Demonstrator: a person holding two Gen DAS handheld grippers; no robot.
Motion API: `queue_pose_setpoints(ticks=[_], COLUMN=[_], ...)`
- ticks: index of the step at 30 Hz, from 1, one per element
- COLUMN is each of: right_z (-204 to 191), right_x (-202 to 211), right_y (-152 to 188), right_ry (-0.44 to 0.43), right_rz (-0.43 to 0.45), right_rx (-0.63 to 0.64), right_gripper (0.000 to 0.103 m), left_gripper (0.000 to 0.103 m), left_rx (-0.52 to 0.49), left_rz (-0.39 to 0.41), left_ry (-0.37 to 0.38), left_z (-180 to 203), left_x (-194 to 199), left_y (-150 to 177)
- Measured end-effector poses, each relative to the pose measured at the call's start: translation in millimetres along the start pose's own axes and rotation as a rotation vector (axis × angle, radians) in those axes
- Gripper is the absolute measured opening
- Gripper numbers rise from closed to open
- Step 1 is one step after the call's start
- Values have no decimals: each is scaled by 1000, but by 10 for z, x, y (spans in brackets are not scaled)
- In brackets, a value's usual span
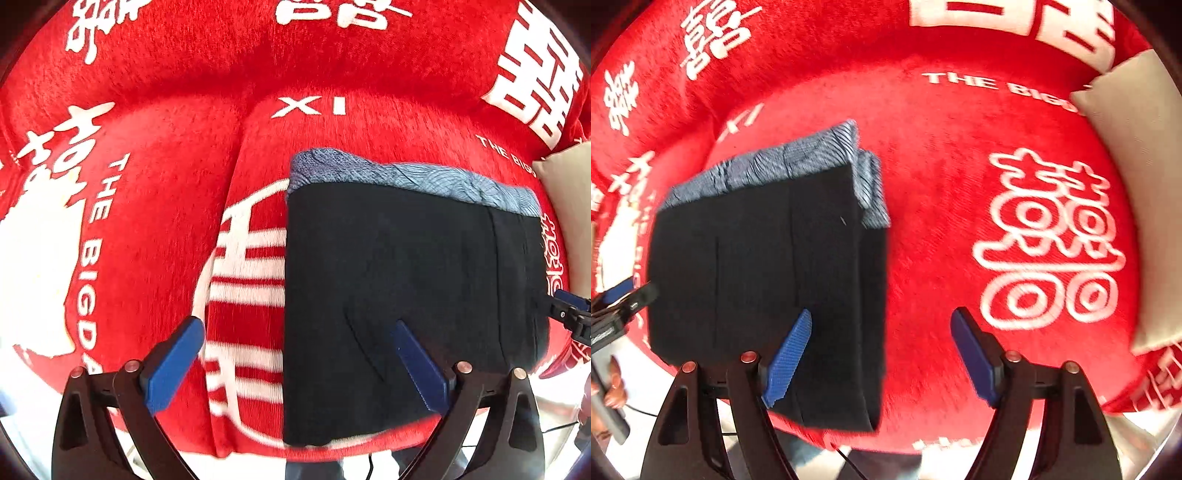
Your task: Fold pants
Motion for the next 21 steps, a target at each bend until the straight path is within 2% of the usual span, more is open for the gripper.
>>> queue_pose_setpoints(ticks=[2, 4, 9, 12, 16, 21], right_z=[42, 45, -15, -60, -214, -422], right_x=[107, 238, 458, 618, 816, 983], right_y=[118, 267, 550, 673, 748, 782], right_ry=[19, -5, -29, -40, -36, -16], right_rz=[-9, -21, -19, 7, 37, 34], right_rx=[-19, -45, -108, -140, -134, -112], right_gripper=[81, 86, 90, 103, 103, 103], left_gripper=[103, 103, 103, 103, 103, 103], left_rx=[-18, -31, -66, -67, -56, -76], left_rz=[-16, -29, -44, -17, -10, 2], left_ry=[-7, -18, -93, -115, -96, -131], left_z=[50, 99, 243, 294, 359, 416], left_x=[95, 161, 392, 611, 842, 1031], left_y=[95, 169, 409, 507, 577, 627])
Point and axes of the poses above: each gripper's, at about its wrist camera, not at the fingertips, and x roughly against the way its jaws point, z to its right, y to its underside, the point moved 4 cm from there along -x, roughly the way its jaws point, and after that the axes turned 5 degrees about -z, right-handed, at the moved point
